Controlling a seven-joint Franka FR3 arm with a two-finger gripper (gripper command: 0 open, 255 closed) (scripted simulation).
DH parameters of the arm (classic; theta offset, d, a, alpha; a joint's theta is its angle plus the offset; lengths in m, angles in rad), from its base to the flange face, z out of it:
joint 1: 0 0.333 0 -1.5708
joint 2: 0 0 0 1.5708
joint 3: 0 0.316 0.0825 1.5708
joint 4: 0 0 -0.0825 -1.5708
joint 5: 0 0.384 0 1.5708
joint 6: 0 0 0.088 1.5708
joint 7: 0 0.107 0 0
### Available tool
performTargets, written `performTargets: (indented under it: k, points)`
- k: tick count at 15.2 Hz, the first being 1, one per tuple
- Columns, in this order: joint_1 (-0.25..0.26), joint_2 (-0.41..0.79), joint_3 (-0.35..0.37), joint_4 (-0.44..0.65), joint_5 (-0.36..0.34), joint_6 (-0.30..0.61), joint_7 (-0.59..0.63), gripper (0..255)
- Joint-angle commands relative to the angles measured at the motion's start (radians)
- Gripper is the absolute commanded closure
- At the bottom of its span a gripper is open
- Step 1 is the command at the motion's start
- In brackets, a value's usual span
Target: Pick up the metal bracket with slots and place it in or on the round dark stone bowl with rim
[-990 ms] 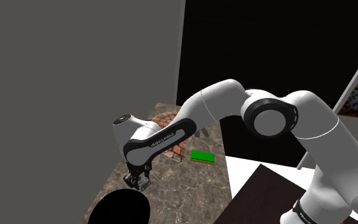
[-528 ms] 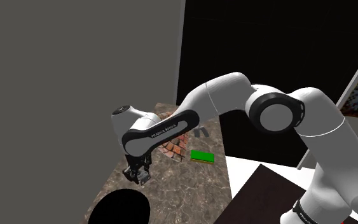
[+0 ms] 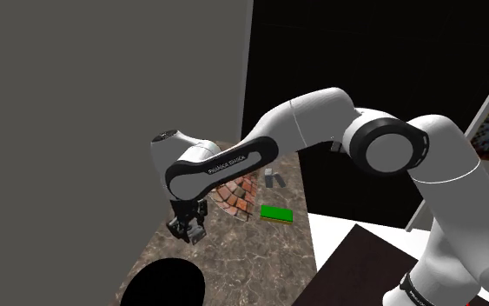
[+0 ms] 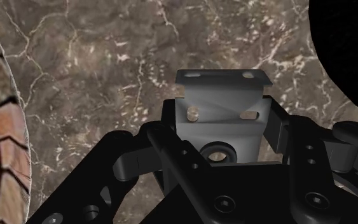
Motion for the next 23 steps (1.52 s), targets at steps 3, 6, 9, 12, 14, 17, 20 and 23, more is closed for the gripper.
performTargets:
  k: [3, 6, 9, 12, 14, 17, 20, 23]
  points:
    - [-0.001, -0.025, 0.003, 0.014, 0.004, -0.038, -0.003, 255]
    - [-0.002, -0.043, 0.005, 0.024, 0.007, -0.067, -0.005, 255]
    - [-0.002, -0.059, 0.006, 0.038, 0.009, -0.097, -0.006, 255]
    - [-0.002, -0.075, 0.008, 0.054, 0.012, -0.128, -0.008, 255]
    - [0.012, -0.082, 0.013, 0.053, 0.014, -0.135, 0.01, 255]
    - [0.055, -0.089, 0.028, 0.043, 0.017, -0.134, 0.065, 255]
    - [0.099, -0.087, 0.043, 0.047, 0.02, -0.137, 0.121, 255]
    - [0.146, -0.077, 0.057, 0.065, 0.022, -0.145, 0.176, 255]
